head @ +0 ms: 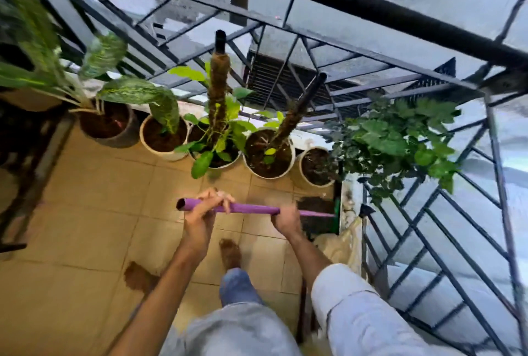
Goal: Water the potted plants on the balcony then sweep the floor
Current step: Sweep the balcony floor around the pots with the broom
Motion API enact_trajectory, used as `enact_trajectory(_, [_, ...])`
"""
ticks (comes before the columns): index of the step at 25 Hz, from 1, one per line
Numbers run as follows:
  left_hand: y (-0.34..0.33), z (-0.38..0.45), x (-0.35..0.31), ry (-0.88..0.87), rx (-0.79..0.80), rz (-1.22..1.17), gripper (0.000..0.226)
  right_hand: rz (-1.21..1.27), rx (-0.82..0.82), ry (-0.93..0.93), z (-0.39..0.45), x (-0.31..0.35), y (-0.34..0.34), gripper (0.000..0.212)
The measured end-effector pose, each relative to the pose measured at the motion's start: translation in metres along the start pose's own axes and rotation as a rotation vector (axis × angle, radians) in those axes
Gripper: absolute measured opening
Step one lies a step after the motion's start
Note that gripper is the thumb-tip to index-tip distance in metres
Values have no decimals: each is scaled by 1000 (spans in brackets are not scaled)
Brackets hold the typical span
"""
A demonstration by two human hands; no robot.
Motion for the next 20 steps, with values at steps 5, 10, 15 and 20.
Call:
enact_trajectory(5, [-44,-1,-21,-98,20,235,46,105,-72,13,12,-8,5,38])
enact_trajectory(10, [-17,-7,-67,-249,-73,311,48,309,-52,28,-2,41,-10,41])
enact_trajectory(15, [1,-36,-66,-212,-56,239,47,259,-31,65,-30,43,-14,28])
enact_trajectory(20, [-115,-44,-48,-218,215,170,37,430,-282,47,-14,-17,55,14])
Point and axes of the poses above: each hand's wrist, its own z-axis towards the middle knuckle, its own y-axis out of the back of the hand, x = y × z, the point moved 9 cm from there along z, towards the middle knuckle, and after that the axes turned 10 degrees about -x, right-handed, at the moved point
